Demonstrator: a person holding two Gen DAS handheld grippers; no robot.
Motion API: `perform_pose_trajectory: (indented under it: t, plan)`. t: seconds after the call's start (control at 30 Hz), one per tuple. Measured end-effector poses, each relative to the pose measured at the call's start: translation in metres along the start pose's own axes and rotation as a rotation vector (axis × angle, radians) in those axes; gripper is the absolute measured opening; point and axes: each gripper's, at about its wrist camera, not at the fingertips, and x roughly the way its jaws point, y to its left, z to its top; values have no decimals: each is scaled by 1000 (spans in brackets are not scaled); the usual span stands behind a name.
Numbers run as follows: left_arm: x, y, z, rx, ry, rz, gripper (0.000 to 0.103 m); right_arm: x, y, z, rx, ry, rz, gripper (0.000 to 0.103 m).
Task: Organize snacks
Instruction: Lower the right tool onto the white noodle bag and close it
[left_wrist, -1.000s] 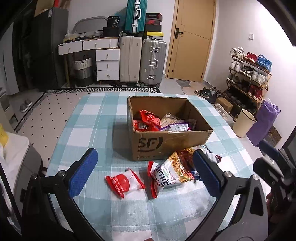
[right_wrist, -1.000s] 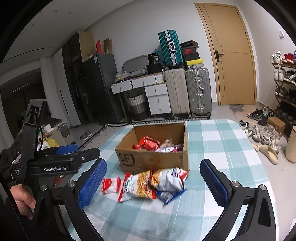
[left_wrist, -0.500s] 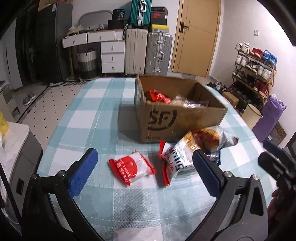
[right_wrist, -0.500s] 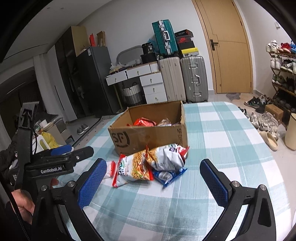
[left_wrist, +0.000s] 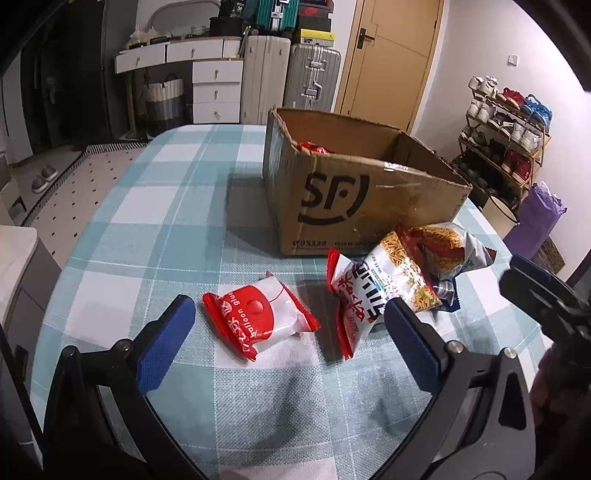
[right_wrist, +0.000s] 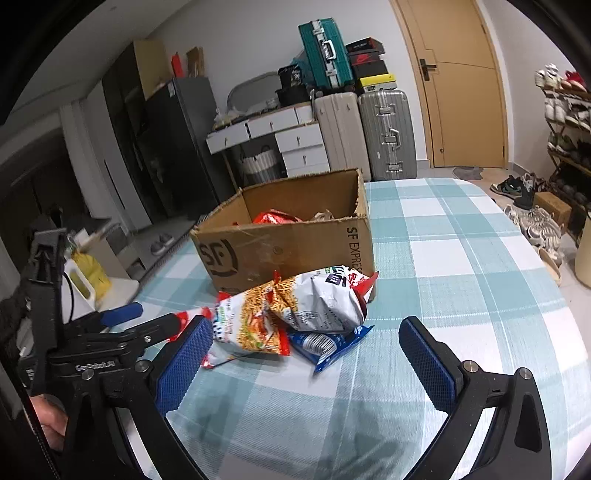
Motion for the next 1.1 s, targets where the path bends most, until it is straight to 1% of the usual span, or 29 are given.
perform_pose_trajectory:
  t: [0.27, 0.43, 0.6, 0.7, 0.83, 0.9, 0.93, 1.03, 1.1]
  plan:
    - [14, 5, -3, -3, 27, -21, 102, 31, -4, 8, -11, 22, 7, 102]
    - [24, 8, -1, -18, 50, -36, 102, 50, -5, 10, -8, 38, -7, 102]
    - [27, 11, 3, -24, 43, -50, 102, 72, -8, 14, -16, 51, -6, 102]
    - [28, 10, 5, -19, 41, -51, 102, 79, -10, 15, 5, 51, 0, 102]
    - [32, 10, 4, -24, 50, -56, 102, 89, -20, 15, 78, 66, 34, 102]
    - [36, 12, 4, -31, 57, -57, 102, 93, -26, 16, 108, 69, 50, 99]
    - [36, 13, 3, -34, 60, -58, 102, 94, -27, 16, 117, 73, 60, 89]
    - [39, 15, 3, -37, 64, -51, 102, 93, -32, 15, 138, 67, 72, 81]
    - [39, 16, 1, -43, 67, -52, 102, 93, -34, 13, 142, 72, 80, 71]
